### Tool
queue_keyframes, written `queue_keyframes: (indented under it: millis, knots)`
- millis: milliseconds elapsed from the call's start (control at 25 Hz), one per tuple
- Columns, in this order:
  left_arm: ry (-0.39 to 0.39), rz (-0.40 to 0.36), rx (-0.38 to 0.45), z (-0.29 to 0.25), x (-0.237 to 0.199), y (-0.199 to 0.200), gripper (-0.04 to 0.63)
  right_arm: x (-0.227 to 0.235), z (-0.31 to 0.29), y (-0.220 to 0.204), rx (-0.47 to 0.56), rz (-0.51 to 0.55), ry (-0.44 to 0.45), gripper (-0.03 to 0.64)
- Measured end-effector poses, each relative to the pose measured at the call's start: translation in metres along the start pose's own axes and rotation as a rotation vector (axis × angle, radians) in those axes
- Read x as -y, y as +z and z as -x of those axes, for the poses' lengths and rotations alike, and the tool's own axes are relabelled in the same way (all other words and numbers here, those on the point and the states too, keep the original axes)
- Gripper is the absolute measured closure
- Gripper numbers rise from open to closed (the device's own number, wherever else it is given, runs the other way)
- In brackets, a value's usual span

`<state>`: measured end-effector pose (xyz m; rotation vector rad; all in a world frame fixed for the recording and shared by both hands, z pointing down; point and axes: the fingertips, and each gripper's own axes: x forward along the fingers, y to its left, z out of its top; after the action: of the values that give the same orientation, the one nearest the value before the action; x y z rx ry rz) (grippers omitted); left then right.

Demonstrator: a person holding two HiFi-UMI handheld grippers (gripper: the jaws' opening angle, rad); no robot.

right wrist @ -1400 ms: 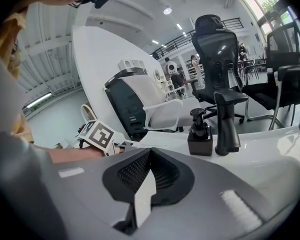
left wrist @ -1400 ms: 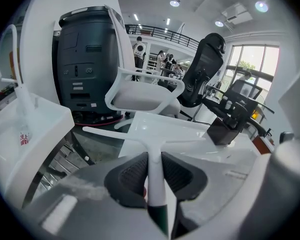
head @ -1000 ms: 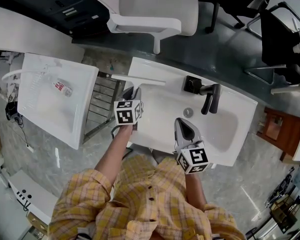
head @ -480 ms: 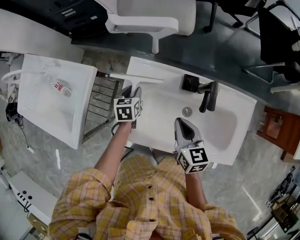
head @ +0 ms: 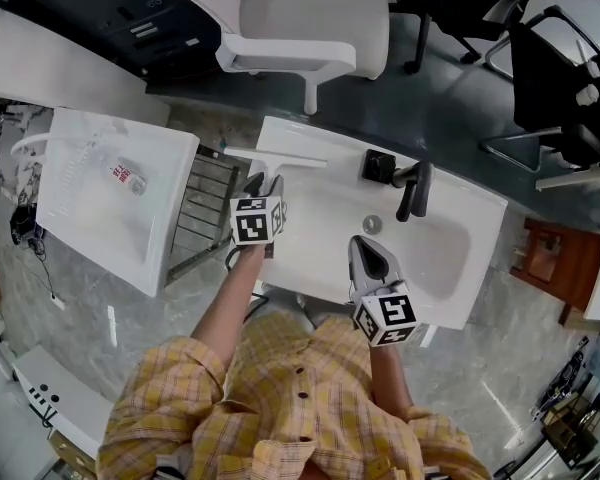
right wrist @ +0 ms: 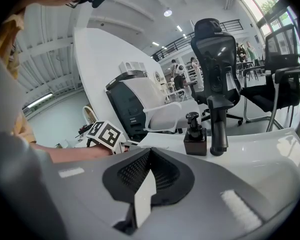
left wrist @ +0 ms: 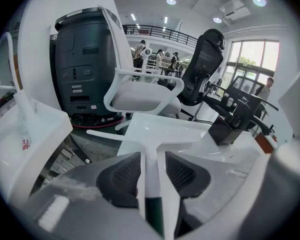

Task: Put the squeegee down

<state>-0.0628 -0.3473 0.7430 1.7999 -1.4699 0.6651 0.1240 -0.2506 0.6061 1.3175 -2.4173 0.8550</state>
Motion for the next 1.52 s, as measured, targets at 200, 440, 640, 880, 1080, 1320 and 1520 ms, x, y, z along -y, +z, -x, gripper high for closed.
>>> queue_keyframes:
  millis: [200, 440, 640, 880, 1080, 1320, 1520]
  knots:
    - [0.002, 0.003, 0.038, 0.016, 0.002, 0.011, 0.448, -0.007, 0.002, 0.005, 0.022, 0.014, 0.003, 0.618]
    - [-0.029, -0.002, 0.107, 0.048, 0.017, 0.027, 0.449, -0.019, 0.009, 0.015, 0.051, 0.037, 0.003, 0.617]
    - [-0.045, -0.022, 0.172, 0.082, 0.026, 0.033, 0.48, -0.028, 0.016, 0.021, 0.079, 0.054, -0.006, 0.618]
    - [-0.053, -0.04, 0.246, 0.119, 0.032, 0.045, 0.542, -0.04, 0.024, 0.032, 0.105, 0.078, -0.007, 0.617]
    - [-0.053, -0.057, 0.293, 0.151, 0.037, 0.046, 0.597, -0.051, 0.038, 0.046, 0.142, 0.103, -0.017, 0.618]
    - [-0.071, -0.084, 0.373, 0.2, 0.047, 0.045, 0.598, -0.071, 0.06, 0.059, 0.189, 0.143, -0.029, 0.618]
    - [-0.085, -0.103, 0.427, 0.234, 0.05, 0.042, 0.598, -0.088, 0.074, 0.065, 0.222, 0.155, -0.042, 0.618]
